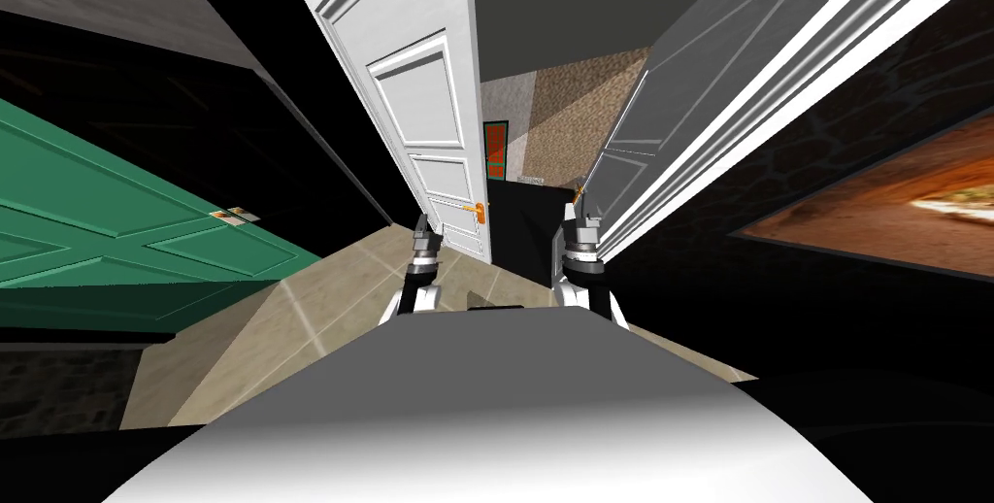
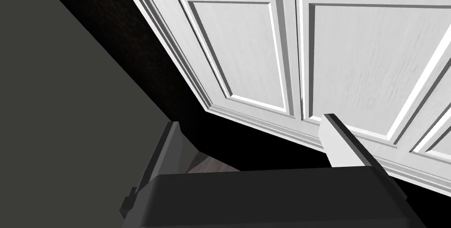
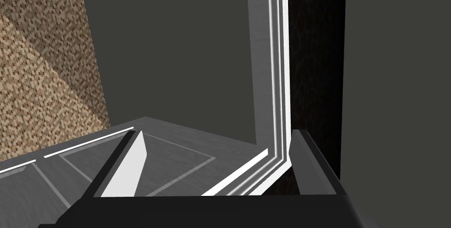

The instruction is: Push the door open

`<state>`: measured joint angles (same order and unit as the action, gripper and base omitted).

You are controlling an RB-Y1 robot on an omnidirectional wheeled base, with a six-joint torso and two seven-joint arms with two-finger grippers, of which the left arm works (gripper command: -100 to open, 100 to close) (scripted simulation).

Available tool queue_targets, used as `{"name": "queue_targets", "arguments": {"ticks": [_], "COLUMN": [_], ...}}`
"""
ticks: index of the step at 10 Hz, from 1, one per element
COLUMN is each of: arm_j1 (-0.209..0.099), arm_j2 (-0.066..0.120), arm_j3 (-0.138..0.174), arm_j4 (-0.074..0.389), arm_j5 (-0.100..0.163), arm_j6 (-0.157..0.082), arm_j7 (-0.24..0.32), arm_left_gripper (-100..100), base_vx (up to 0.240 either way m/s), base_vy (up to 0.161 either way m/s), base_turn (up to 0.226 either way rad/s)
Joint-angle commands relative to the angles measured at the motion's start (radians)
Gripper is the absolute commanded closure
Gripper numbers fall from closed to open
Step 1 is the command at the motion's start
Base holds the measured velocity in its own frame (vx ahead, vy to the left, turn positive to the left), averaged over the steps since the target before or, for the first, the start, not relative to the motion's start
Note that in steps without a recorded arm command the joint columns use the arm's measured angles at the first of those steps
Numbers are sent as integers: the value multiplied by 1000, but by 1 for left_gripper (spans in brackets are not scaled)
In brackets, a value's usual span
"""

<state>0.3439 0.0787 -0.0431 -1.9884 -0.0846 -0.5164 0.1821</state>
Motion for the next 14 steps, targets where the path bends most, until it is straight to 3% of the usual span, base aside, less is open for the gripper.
{"name": "queue_targets", "arguments": {"ticks": [1, 9, 12, 14], "arm_j1": [-18, -111, -122, -145], "arm_j2": [0, 17, 19, 21], "arm_j3": [-15, -70, -77, -90], "arm_j4": [38, 233, 258, 306], "arm_j5": [-3, -7, -7, -8], "arm_j6": [19, 98, 108, 127], "arm_j7": [-3, 1, 1, 2], "arm_left_gripper": [-100, -100, -100, -100], "base_vx": [84, 82, 57, 50], "base_vy": [100, 95, 55, 63], "base_turn": [-77, -91, -38, -71]}}
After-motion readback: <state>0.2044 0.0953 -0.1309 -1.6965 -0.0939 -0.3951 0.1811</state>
